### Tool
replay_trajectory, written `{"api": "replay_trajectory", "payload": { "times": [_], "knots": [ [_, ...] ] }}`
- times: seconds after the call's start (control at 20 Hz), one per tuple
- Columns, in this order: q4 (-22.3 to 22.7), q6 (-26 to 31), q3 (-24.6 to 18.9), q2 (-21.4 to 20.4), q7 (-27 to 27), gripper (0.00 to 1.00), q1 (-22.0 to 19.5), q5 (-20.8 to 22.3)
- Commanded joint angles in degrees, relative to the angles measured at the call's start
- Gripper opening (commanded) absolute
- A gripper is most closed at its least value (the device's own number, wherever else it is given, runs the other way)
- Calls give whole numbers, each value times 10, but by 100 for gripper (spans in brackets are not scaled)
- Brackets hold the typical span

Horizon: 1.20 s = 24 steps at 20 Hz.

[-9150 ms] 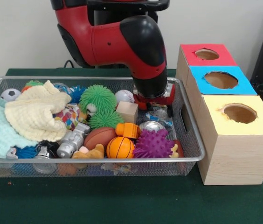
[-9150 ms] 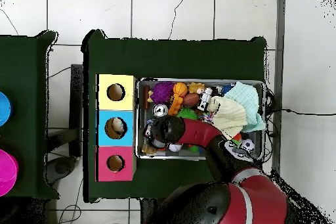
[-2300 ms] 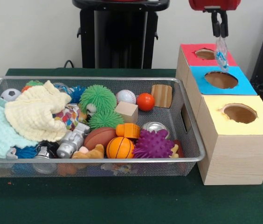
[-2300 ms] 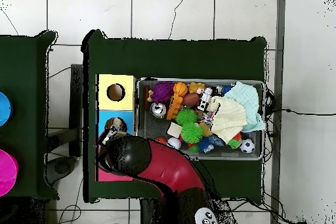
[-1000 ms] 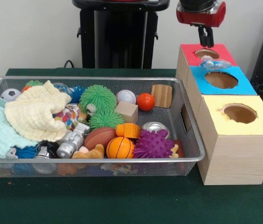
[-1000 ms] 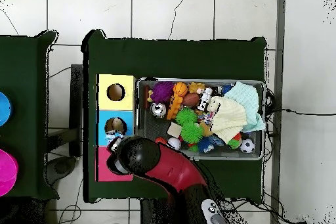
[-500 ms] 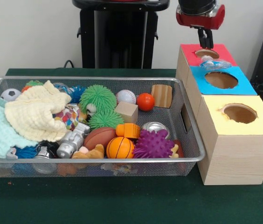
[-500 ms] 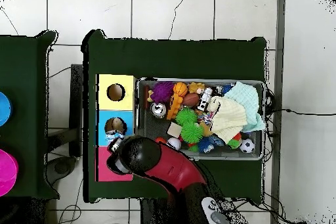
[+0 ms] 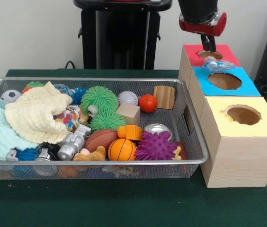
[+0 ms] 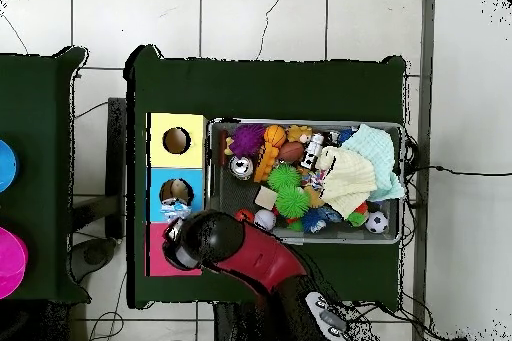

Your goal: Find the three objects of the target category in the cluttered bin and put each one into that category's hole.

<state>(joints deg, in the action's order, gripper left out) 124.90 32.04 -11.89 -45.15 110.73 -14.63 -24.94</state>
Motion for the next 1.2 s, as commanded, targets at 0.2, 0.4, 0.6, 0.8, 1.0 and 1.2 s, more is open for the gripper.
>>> {"api": "replay_trajectory", "payload": {
  "times": [0.2,0.4,0.6,0.8,1.0,1.2],
  "knots": [
    [43,-10,-59,42,48,0,-15,-21],
    [45,-32,-67,39,46,0,-16,-18],
    [59,-51,-89,31,48,0,-22,-30],
    [49,-82,-93,35,50,0,-26,-20],
    [31,-122,-57,13,73,0,-5,9],
    [68,-111,-41,-70,90,0,5,9]
  ]
}}
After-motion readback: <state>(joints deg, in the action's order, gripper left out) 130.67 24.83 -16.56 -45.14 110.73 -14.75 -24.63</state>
